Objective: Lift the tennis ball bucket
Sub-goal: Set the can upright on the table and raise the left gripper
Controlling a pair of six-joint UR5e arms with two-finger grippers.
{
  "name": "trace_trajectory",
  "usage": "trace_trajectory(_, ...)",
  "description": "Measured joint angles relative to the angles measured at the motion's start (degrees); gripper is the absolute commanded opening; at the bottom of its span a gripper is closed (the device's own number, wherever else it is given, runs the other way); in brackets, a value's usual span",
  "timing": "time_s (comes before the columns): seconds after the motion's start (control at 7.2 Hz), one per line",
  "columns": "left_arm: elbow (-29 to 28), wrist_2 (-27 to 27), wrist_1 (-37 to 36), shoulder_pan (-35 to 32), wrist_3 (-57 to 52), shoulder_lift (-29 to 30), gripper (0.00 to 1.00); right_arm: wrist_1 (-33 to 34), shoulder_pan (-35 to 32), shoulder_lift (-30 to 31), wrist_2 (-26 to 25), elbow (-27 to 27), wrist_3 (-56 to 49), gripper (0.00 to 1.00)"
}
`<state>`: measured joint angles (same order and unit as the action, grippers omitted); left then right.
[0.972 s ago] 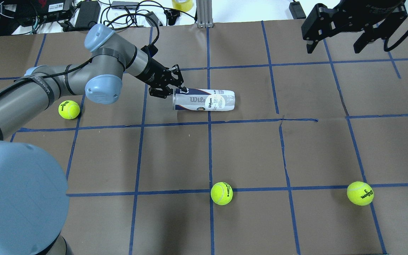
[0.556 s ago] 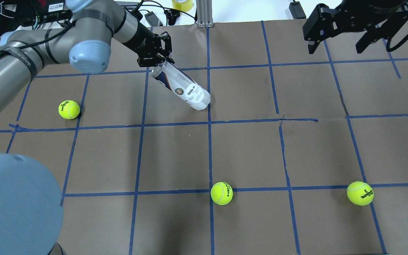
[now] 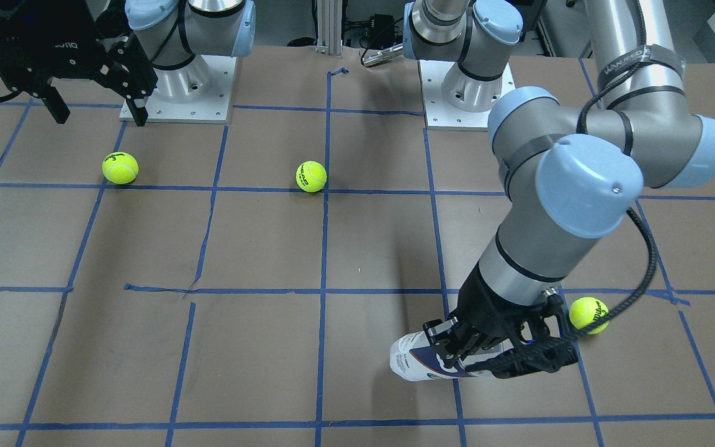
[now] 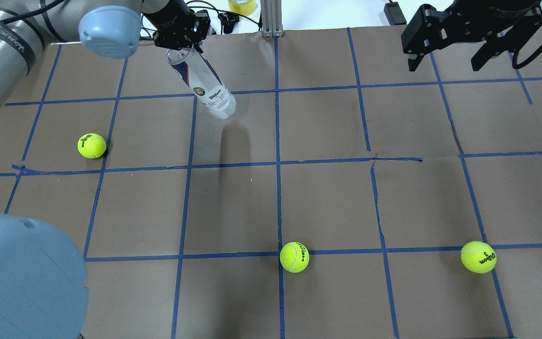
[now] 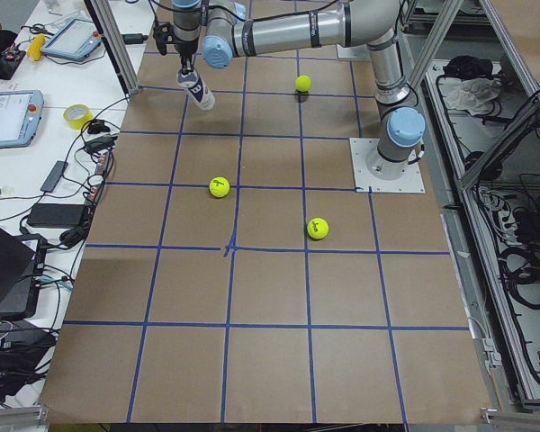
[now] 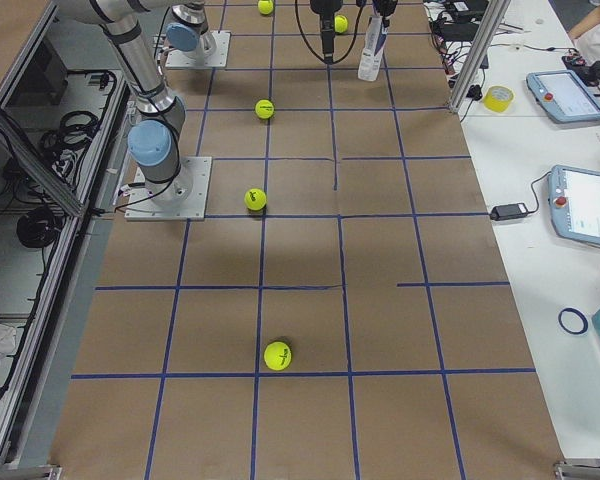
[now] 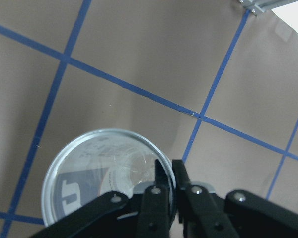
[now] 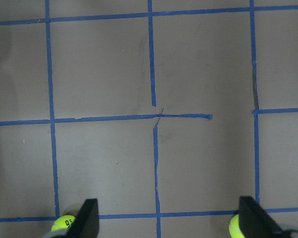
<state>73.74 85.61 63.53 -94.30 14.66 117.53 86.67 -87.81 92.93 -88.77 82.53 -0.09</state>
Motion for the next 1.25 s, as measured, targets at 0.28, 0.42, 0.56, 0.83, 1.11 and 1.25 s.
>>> trace_trajectory(0.28, 0.9, 5.0, -2.9, -4.4, -5.0, 0.4, 0.00, 0.0, 0.0, -0.1, 0.0, 0.1, 0.0, 1.00)
trace_trajectory(0.42, 2.5, 5.6, -5.2, -5.6, -5.6, 0.4, 0.00, 0.0, 0.0, -0.2, -0.1, 0.5, -0.1, 1.00)
trace_trajectory(0.56, 4.5, 5.9, -6.8, -6.5, -5.9, 0.1, 0.00, 0.3, 0.0, -0.2, -0.1, 1.2, -0.1, 1.00)
trace_trajectory(0.83, 6.7, 7.1, -7.9, -7.6, -6.2, -0.3, 0.40, 0.8, 0.0, -0.2, -0.1, 2.1, -0.1, 1.00)
trace_trajectory(1.11, 7.1, 7.0, -8.0, -8.2, -5.8, -0.1, 1.00, 0.9, 0.0, -0.2, 0.0, 2.3, -0.1, 1.00)
trace_trajectory(1.25, 7.0, 6.9, -7.7, -8.4, -5.4, -0.4, 1.00, 0.9, 0.0, -0.2, 0.0, 2.4, -0.1, 1.00)
